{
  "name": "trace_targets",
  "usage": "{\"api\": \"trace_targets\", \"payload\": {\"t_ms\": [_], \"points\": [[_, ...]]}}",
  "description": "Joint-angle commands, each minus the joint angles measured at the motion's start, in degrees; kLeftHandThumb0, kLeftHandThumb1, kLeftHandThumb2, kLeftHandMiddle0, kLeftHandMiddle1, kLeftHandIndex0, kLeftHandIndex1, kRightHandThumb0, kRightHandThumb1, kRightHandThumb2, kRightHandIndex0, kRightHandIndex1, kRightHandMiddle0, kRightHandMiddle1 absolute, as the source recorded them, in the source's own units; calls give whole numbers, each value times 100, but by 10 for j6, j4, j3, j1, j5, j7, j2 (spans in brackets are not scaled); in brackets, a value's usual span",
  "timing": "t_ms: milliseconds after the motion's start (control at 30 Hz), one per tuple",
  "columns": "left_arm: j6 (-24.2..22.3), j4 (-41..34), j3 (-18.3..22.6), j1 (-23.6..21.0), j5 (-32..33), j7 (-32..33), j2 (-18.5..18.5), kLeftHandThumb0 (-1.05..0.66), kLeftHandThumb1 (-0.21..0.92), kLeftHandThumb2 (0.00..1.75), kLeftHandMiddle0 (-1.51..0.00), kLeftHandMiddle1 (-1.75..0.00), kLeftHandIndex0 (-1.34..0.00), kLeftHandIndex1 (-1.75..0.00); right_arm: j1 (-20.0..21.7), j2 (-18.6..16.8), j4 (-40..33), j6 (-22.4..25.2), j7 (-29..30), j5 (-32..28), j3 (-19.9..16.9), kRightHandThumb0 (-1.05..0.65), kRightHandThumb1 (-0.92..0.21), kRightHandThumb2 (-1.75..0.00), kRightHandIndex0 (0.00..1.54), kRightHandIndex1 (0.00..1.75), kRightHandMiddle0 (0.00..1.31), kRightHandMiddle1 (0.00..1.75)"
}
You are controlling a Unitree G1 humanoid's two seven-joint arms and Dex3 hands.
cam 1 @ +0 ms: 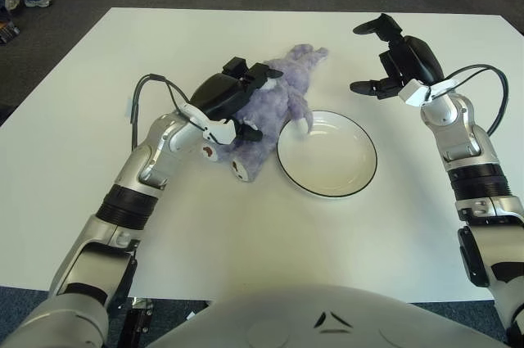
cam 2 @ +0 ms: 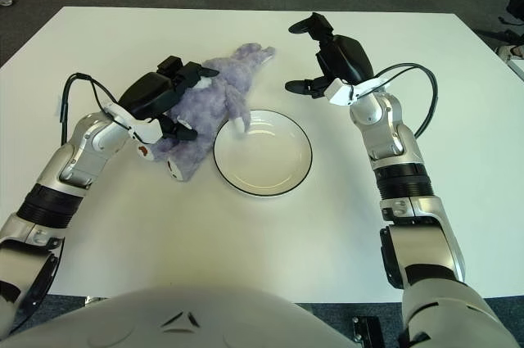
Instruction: Put the doll into the plate.
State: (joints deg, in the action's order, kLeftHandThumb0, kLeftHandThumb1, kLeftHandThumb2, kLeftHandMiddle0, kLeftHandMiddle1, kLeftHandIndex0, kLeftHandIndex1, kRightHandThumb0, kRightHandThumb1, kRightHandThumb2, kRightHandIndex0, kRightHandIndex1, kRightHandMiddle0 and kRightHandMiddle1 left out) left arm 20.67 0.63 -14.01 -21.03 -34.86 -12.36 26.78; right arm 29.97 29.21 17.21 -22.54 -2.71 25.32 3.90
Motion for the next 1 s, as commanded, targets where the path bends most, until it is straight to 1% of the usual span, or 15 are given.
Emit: {"api": "trace_targets", "payload": {"t_ms": [0, 33, 67, 100, 133, 200, 233, 300, 367, 400, 433, 500, 700, 867, 967], "points": [[-3, 6, -9, -6, -18, -4, 9, -64, 49, 79, -17, -174, -2, -118, 8, 8, 0, -5, 1, -9, -7, -76, -56, -63, 128, 175, 0, 100], [-3, 6, -10, -8, -22, -1, 10, -64, 49, 79, -19, -174, -2, -125, 7, 8, -1, -5, -1, -10, -7, -75, -56, -63, 128, 175, 0, 101], [-4, 6, -10, -9, -24, 0, 10, -63, 48, 79, -24, -174, -8, -143, 7, 8, -2, -5, -2, -12, -8, -75, -55, -64, 128, 175, 0, 101], [-5, 6, -9, -11, -26, 1, 9, -63, 48, 79, -26, -174, -10, -149, 7, 8, -2, -4, -3, -13, -8, -75, -55, -64, 128, 175, 0, 101], [-6, 6, -9, -13, -28, 1, 9, -56, 47, 87, -30, -174, -27, -154, 7, 8, -3, -4, -4, -14, -8, -74, -55, -64, 128, 175, 0, 101], [-22, -7, -10, -28, -30, -14, 3, -49, 45, 99, -37, -175, -46, -159, 7, 8, -4, -3, -5, -15, -8, -74, -54, -65, 128, 175, 0, 102], [-29, -15, -11, -33, -32, -20, 1, -49, 44, 102, -39, -175, -49, -160, 7, 8, -5, -3, -5, -14, -8, -74, -54, -65, 128, 175, 0, 102], [-33, -21, -13, -34, -36, -22, 3, -47, 39, 112, -52, -175, -57, -164, 6, 9, -7, -2, -5, -13, -8, -73, -53, -66, 128, 175, 0, 102], [-29, -19, -13, -31, -37, -14, 4, -48, 35, 122, -65, -175, -59, -169, 6, 10, -8, -2, -5, -12, -7, -72, -53, -67, 128, 175, 0, 103], [-27, -17, -13, -29, -36, -10, 4, -49, 30, 129, -78, -175, -62, -171, 6, 10, -8, -2, -5, -12, -7, -72, -52, -68, 128, 175, 0, 103], [-24, -14, -13, -28, -36, -3, 3, -49, 29, 132, -83, -175, -64, -172, 6, 11, -8, -2, -6, -11, -7, -72, -51, -69, 128, 175, 0, 103], [-16, -9, -11, -26, -36, 12, 1, -52, 21, 143, -102, -175, -70, -173, 6, 11, -8, -2, -6, -10, -6, -71, -50, -70, 129, 175, 0, 102], [-4, 0, -1, -15, -16, 52, -17, -55, 13, 154, -116, -175, -76, -175, 6, 14, -2, -4, -6, -6, -2, -71, -49, -72, 129, 175, 0, 100], [-24, -12, 6, -5, 4, 47, -29, -56, 12, 155, -120, -175, -77, -175, 8, 16, 2, -4, -5, -4, 0, -71, -50, -73, 128, 175, 0, 100], [-22, -15, 7, -4, 2, 54, -30, -55, 12, 155, -123, -175, -77, -175, 10, 17, 4, -5, -4, 2, 2, -72, -50, -73, 127, 175, 0, 101]]}}
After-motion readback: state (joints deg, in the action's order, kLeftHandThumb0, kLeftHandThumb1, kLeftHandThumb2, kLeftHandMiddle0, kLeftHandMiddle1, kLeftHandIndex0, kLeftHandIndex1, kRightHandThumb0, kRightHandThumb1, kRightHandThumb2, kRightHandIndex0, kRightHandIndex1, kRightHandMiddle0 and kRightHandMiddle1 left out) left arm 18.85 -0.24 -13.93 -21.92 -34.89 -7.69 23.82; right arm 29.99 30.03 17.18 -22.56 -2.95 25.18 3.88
